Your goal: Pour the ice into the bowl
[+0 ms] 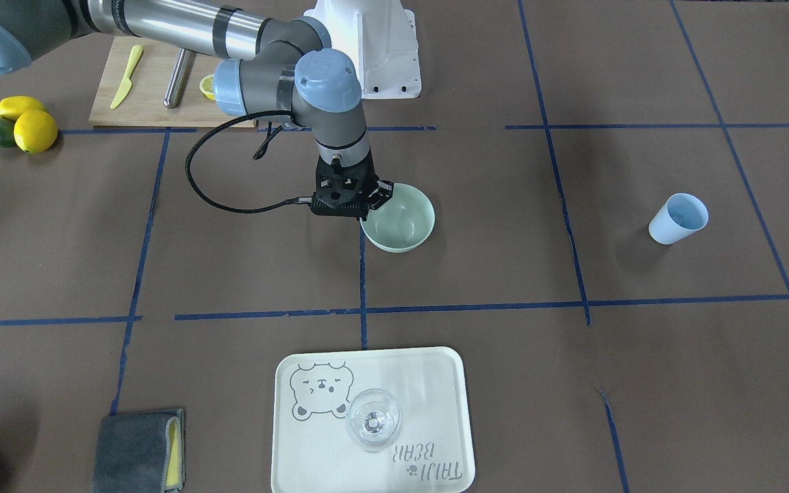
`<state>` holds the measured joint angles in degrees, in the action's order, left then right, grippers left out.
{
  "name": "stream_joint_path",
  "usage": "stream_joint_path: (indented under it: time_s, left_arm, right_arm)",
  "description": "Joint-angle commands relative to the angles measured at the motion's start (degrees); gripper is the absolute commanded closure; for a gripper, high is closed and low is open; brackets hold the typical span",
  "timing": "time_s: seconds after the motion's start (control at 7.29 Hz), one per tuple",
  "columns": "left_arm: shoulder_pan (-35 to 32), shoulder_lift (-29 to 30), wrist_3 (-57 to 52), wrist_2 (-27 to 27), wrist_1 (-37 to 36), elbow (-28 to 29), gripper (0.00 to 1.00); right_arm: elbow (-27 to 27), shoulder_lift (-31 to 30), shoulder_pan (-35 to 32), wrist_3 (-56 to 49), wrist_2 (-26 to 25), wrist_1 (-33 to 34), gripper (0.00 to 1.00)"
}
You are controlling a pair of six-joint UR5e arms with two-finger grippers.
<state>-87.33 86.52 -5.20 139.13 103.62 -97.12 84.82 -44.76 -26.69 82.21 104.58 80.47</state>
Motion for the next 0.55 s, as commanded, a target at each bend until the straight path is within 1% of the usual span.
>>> stream_joint_path:
  time_s: [0.0, 0.14, 0.27, 0.41]
  left_arm:
    - [-0.04, -0.04, 0.02, 0.00, 0.00, 0.00, 0.00]
    - [0.05, -0.04, 0.02, 0.00, 0.00, 0.09, 0.00]
    - [-0.04, -0.04, 0.02, -0.09, 0.00, 0.18, 0.00]
    - [-0.04, -0.04, 0.02, -0.09, -0.17, 0.18, 0.00]
  right_arm:
    - [0.60, -0.24, -0.11, -0.55, -2.72, -0.75, 0.00]
    - [1.13, -0.15, -2.11, -1.16, -1.76, -0.40, 0.00]
    - [3.13, -0.76, -5.44, -3.43, 1.99, 1.69, 0.00]
    - [6.20, -1.46, -9.21, -8.33, 6.21, 7.10, 0.00]
